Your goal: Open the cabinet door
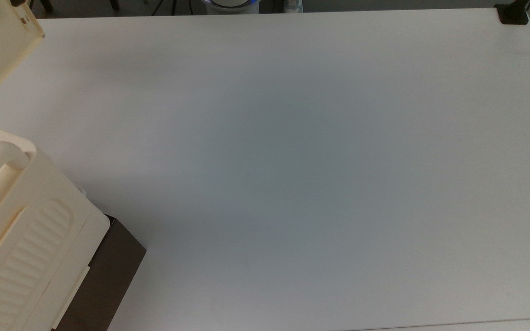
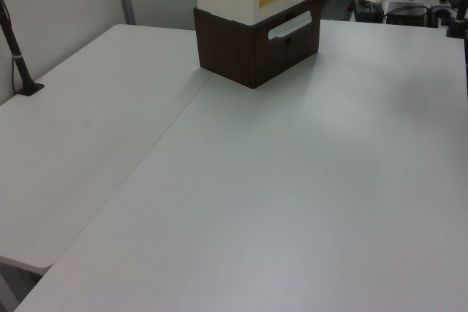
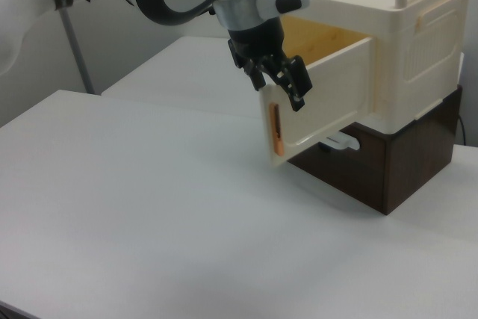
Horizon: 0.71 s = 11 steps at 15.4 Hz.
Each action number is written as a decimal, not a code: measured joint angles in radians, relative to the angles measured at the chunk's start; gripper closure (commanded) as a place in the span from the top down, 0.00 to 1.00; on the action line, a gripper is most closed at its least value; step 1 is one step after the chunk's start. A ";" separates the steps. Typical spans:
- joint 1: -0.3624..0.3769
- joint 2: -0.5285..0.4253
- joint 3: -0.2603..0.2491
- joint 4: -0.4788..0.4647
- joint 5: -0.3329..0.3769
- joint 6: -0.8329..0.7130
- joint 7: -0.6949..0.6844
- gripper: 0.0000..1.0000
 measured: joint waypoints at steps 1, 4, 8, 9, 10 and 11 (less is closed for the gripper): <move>0.000 -0.007 -0.009 0.006 0.000 -0.003 0.000 1.00; -0.001 -0.039 -0.047 0.055 0.000 -0.051 0.000 1.00; 0.000 -0.080 -0.085 0.110 0.032 -0.069 -0.001 1.00; 0.009 -0.090 -0.082 0.114 0.051 -0.070 -0.001 1.00; 0.025 -0.100 -0.078 0.116 0.076 -0.072 -0.001 1.00; 0.047 -0.109 -0.067 0.117 0.097 -0.077 0.003 1.00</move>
